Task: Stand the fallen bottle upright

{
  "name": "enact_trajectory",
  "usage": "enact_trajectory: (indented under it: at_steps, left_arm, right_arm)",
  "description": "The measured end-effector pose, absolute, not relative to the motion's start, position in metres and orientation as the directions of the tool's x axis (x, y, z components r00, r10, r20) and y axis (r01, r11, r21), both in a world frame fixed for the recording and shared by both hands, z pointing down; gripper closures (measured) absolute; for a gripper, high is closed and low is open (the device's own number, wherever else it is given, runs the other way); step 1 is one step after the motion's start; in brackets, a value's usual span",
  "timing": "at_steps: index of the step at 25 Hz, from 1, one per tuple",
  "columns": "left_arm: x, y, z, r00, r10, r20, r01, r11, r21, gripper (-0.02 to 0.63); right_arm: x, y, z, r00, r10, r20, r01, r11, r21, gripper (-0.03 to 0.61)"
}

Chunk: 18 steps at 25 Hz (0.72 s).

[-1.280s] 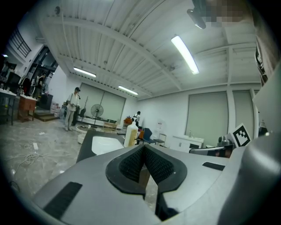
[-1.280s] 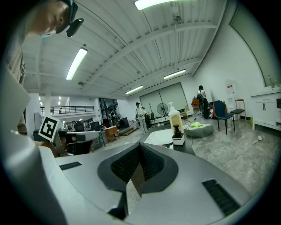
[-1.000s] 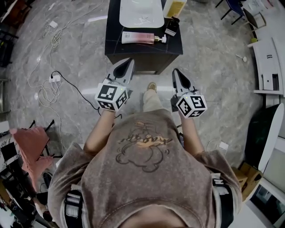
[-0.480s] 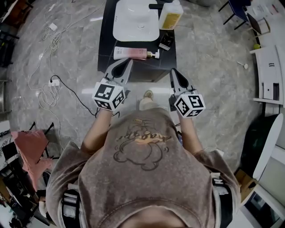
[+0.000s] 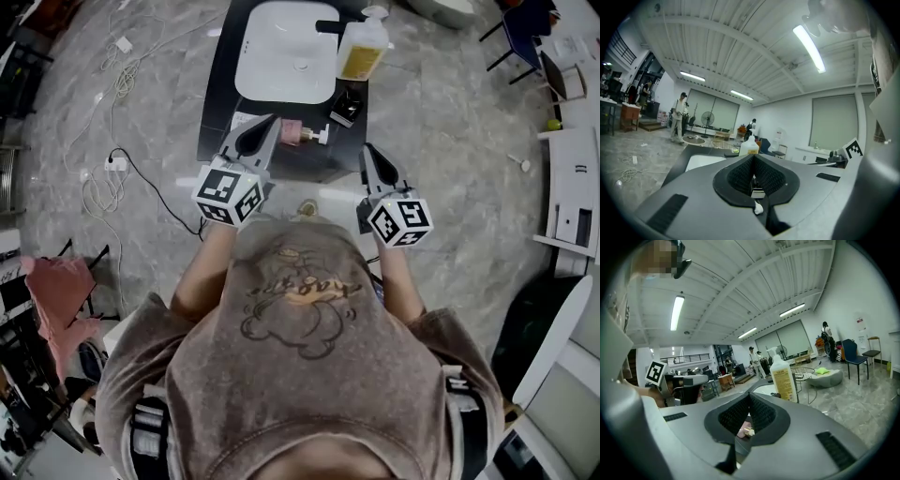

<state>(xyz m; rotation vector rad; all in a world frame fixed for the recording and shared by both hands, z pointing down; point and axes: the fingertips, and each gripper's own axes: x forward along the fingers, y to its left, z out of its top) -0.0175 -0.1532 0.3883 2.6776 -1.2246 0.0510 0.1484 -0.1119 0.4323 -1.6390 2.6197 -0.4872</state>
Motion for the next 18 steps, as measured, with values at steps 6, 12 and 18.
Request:
enact_trajectory:
  at_steps: [6,12,18]
  left_arm:
    - [-0.016,-0.176,0.389,0.643,-0.751,0.153,-0.766,-0.625,0.151,0.595]
    - [-0.019,-0.200,0.384,0.655,-0.742,0.142,-0.755,-0.633,0.171,0.594]
    - [-0.014,-0.211,0.383,0.736,-0.665,0.126,-0.675,-0.709,0.204,0.592]
  right_arm:
    - [0.155,-0.135,0.427,-0.448,-0.884,0.135,-0.870,0.397,-0.291,0.581]
    - [0.159,-0.149,0.427,-0.399,-0.908,0.128,-0.889,0.349,-0.297,0.581]
    - [0.155,-0.154,0.423,-0.352,-0.928,0.124,-0.907,0.305,-0.291,0.581]
